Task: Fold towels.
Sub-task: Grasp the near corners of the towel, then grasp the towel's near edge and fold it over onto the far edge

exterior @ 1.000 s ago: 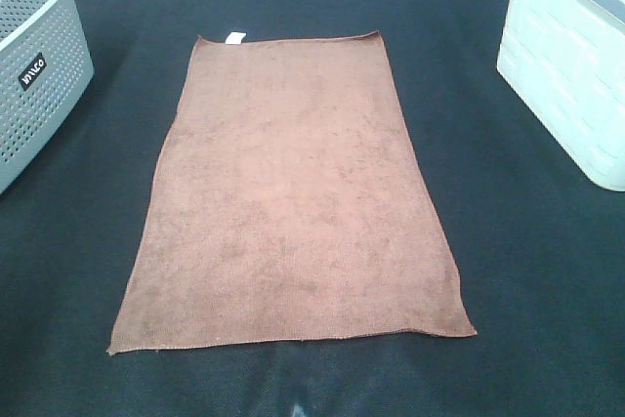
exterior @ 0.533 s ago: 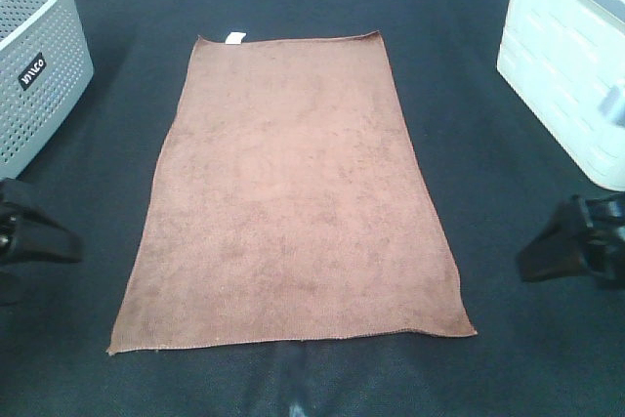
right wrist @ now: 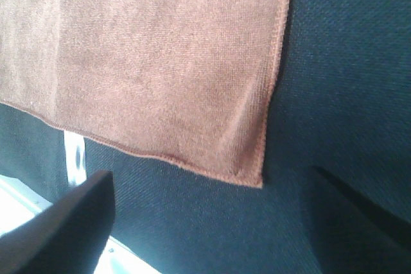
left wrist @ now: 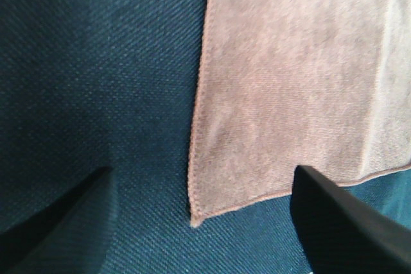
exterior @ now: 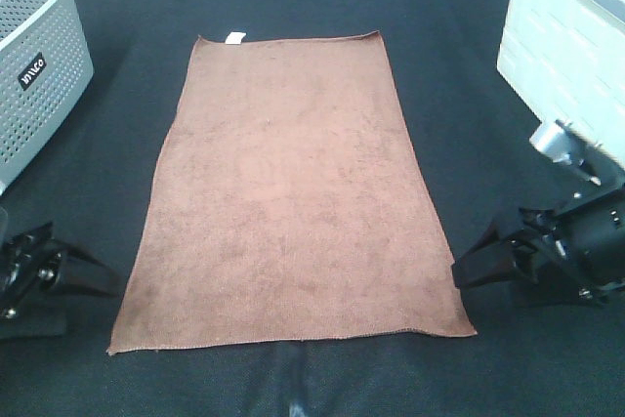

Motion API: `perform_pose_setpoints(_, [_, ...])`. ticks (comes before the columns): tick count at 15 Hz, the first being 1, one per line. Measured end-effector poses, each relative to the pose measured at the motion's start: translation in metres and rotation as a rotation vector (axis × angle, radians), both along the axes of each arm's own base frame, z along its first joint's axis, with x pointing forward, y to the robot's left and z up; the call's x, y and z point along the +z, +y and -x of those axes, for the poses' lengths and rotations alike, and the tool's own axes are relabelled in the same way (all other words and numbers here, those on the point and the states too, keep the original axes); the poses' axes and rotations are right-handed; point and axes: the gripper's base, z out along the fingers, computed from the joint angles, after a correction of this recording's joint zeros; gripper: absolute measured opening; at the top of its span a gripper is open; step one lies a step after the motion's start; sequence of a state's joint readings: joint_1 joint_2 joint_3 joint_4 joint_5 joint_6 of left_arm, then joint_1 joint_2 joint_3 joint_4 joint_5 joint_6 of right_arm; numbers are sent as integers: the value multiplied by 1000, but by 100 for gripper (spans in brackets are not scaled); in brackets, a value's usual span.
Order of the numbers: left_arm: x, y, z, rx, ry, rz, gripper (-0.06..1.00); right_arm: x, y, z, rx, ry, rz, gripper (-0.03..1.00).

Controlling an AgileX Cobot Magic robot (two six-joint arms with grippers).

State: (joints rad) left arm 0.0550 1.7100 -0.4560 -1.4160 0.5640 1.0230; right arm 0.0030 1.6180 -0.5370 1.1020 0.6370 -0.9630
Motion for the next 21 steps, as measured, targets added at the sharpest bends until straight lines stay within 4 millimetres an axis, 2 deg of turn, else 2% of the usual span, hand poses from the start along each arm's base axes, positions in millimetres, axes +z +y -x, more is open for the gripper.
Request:
perform_pose_setpoints(3, [-12,-3,-1,-11,19,24,71,-11,1,-11,-5,23,-15,75])
perform_pose_setpoints(5, [-16,-14,-6,-42,20,47,71,-19,3,-22,3,39,-17,75])
perform_pose_setpoints(8, [-19,-34,-20,-92,13,82,71,-34,31,-34,104,76,-22,74])
perform_pose_setpoints(10, [-20,-45,-26,-127,0,79,67,-37,36,-35,89,100,-31,68])
perform_pose_setpoints(11, [-20,-45,-26,-127,0,79,67,-37,36,-35,89,100,-31,68])
perform_pose_setpoints(12, [-22,-50,-28,-145,-1,70,61,-39,36,-36,78,104,-23,62])
perform_pose_setpoints(13, [-25,-51,-29,-144,2,43,44,-42,35,-37,60,109,-8,45])
perform_pose_setpoints(14, [-27,-50,-29,-140,6,27,29,-42,34,-37,57,108,-2,34])
perform_pose_setpoints(16, [-29,-49,-29,-136,9,11,5,-43,34,-38,54,108,0,9])
perform_pose_setpoints(17, [-29,-49,-29,-135,9,10,1,-43,34,-38,50,108,3,1])
perform_pose_setpoints(19, [-28,-50,-28,-142,10,25,0,-40,34,-38,19,121,-2,0])
perform_pose_setpoints(21, [-25,-52,-27,-158,13,81,0,-29,33,-37,2,108,-2,0])
